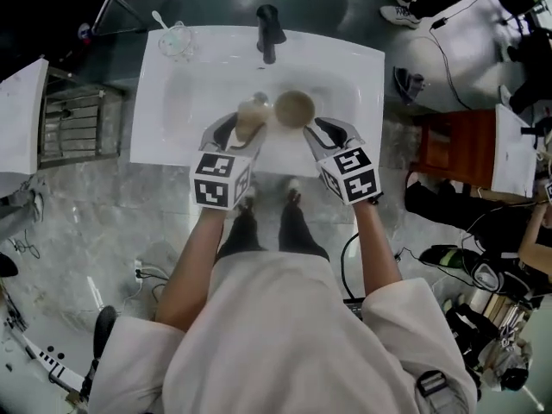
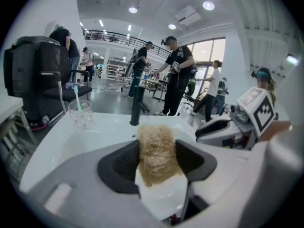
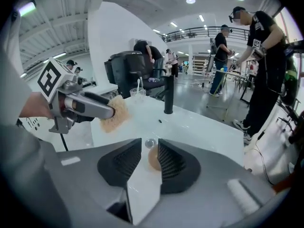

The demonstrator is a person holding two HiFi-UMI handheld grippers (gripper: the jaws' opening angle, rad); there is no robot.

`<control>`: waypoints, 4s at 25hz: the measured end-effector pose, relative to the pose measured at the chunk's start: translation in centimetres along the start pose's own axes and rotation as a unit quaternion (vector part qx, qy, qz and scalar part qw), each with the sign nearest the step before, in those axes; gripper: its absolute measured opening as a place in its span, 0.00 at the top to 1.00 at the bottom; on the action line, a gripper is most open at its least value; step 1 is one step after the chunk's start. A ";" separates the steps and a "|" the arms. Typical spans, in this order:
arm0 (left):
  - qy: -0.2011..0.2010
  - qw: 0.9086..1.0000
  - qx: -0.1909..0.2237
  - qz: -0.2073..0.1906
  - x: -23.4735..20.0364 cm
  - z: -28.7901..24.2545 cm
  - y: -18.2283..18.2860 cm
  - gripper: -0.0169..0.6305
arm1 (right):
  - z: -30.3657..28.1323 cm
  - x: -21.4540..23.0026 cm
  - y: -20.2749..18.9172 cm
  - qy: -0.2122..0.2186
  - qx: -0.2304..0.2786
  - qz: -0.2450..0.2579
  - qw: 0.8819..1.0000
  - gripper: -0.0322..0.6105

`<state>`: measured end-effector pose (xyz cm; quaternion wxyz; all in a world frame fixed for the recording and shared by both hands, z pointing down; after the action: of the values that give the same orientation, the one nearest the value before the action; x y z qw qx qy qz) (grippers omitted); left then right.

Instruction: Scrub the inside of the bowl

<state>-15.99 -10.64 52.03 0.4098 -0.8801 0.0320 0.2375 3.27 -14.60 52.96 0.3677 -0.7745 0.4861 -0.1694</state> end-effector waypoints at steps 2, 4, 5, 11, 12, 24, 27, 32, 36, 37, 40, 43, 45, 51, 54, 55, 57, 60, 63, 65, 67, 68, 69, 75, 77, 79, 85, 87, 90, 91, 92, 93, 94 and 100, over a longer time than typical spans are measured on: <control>0.012 1.000 0.004 0.011 -0.5 -0.6 -0.2 0.61 | -2.1 0.6 -0.4 0.021 -0.005 0.009 1.000 0.78; 0.026 0.999 0.007 0.023 -1.0 -1.1 -0.6 0.61 | -4.4 0.9 -1.1 0.045 -0.013 0.014 0.999 0.78; 0.034 0.999 0.009 0.030 -1.2 -1.3 -0.9 0.61 | -5.5 1.0 -1.6 0.059 -0.020 0.019 0.998 0.78; 0.069 0.996 0.018 0.061 -1.9 -2.5 -1.8 0.61 | -11.1 1.8 -3.9 0.107 -0.063 0.051 0.991 0.78; 0.074 0.995 0.019 0.066 -2.0 -2.6 -1.9 0.61 | -11.7 1.7 -4.2 0.117 -0.071 0.054 0.989 0.78; 0.094 0.991 0.030 0.092 -2.5 -2.7 -2.3 0.61 | -16.6 -0.1 -6.9 0.190 -0.168 0.121 0.960 0.78; 0.098 0.990 0.030 0.096 -2.9 -2.7 -2.4 0.61 | -17.1 -0.3 -7.0 0.191 -0.182 0.145 0.954 0.78; 0.096 0.990 0.029 0.099 -3.0 -3.2 -2.6 0.61 | -17.8 -0.4 -8.2 0.199 -0.213 0.182 0.939 0.74; 0.096 0.990 0.028 0.099 -3.2 -3.2 -2.5 0.61 | -18.3 -0.5 -9.2 0.199 -0.234 0.197 0.931 0.72; 0.095 0.990 0.028 0.099 -3.2 -3.2 -2.5 0.61 | -18.4 -0.5 -9.5 0.196 -0.238 0.203 0.929 0.72; 0.096 0.990 0.029 0.099 -3.5 -3.1 -2.6 0.61 | -18.8 -0.3 -9.8 0.181 -0.242 0.217 0.928 0.79; 0.098 0.990 0.028 0.101 -3.9 -2.9 -2.7 0.61 | -19.0 -0.5 -9.7 0.176 -0.242 0.228 0.927 0.87; 0.098 0.990 0.026 0.101 -4.0 -2.8 -2.8 0.61 | -19.0 -0.6 -9.6 0.178 -0.243 0.236 0.924 0.87; 0.081 0.992 0.036 0.092 -3.4 -2.1 -2.0 0.61 | -17.2 0.0 -6.9 0.153 -0.208 0.231 0.938 0.92; 0.069 0.993 0.040 0.083 -2.8 -1.2 -1.5 0.61 | -15.2 -0.1 -5.3 0.158 -0.180 0.187 0.953 0.92; 0.063 0.994 0.042 0.079 -2.6 -0.9 -1.2 0.61 | -14.4 0.0 -4.7 0.159 -0.167 0.169 0.958 0.92; 0.048 0.995 0.047 0.072 -2.1 -0.3 -0.2 0.61 | -12.6 0.2 -3.4 0.164 -0.137 0.124 0.969 0.92; 0.027 0.997 0.050 0.056 -0.9 0.9 1.1 0.61 | -9.5 0.5 -1.7 0.179 -0.090 0.051 0.978 0.92; -0.005 0.998 0.053 0.032 0.9 2.2 2.6 0.61 | -6.1 0.5 0.0 0.188 -0.056 0.016 0.980 0.92; -0.035 0.998 0.054 0.013 2.4 3.0 3.6 0.61 | -3.8 0.4 1.2 0.190 -0.033 0.005 0.981 0.92; -0.069 0.996 0.052 -0.009 4.1 3.6 4.7 0.61 | -1.5 0.3 2.2 0.192 -0.011 -0.003 0.981 0.92; -0.085 0.995 0.050 -0.021 4.9 3.9 5.2 0.61 | -0.3 0.3 2.6 0.192 -0.002 -0.004 0.981 0.92; -0.099 0.993 0.047 -0.033 5.8 4.3 5.7 0.61 | 1.0 0.3 2.9 0.193 0.007 -0.006 0.981 0.92; -0.174 0.979 0.027 -0.102 11.2 4.9 7.9 0.61 | 8.2 1.0 3.9 0.207 0.080 -0.068 0.973 0.92; -0.203 0.970 0.012 -0.131 13.1 4.6 8.3 0.61 | 10.0 1.1 4.0 0.211 0.110 -0.089 0.967 0.92; -0.224 0.962 -0.009 -0.156 14.7 4.4 8.4 0.61 | 11.5 1.0 4.0 0.216 0.139 -0.105 0.961 0.92; -0.273 0.943 -0.051 -0.183 18.1 3.9 9.2 0.61 | 15.7 0.9 2.3 0.227 0.191 -0.126 0.947 0.92; -0.287 0.936 -0.059 -0.193 18.9 3.8 9.7 0.61 | 16.7 0.9 2.0 0.224 0.206 -0.133 0.943 0.92; -0.290 0.929 -0.069 -0.218 20.0 3.0 10.2 0.61 | 18.0 0.8 1.1 0.207 0.216 -0.143 0.943 0.92; -0.282 0.929 -0.072 -0.230 20.4 2.5 10.2 0.61 | 18.5 0.8 0.6 0.204 0.218 -0.146 0.943 0.92; -0.271 0.928 -0.075 -0.245 20.7 1.9 10.1 0.61 | 19.1 0.9 0.1 0.203 0.222 -0.149 0.942 0.92; -0.262 0.926 -0.080 -0.260 20.8 1.4 10.1 0.61 | 19.6 0.9 -0.2 0.205 0.229 -0.153 0.939 0.92; -0.256 0.924 -0.087 -0.272 20.8 0.8 10.1 0.61 | 20.0 0.9 -0.3 0.207 0.239 -0.158 0.935 0.92; -0.302 0.918 -0.109 -0.234 18.6 -0.2 9.5 0.61 | 21.6 1.1 0.2 0.222 0.318 -0.208 0.898 0.92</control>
<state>-1.83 -14.53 37.23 0.3450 -0.7884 -0.3262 0.3911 17.01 -6.88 38.15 0.4337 -0.6421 0.3029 -0.5549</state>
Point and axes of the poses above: the fingertips, and each gripper's own axes: z backward along the fingers, x to its right, y out of its top, the point moved 8 cm from there along z, backward along the fingers, and after that the axes turned 15 degrees about z, right-handed, at the moved point
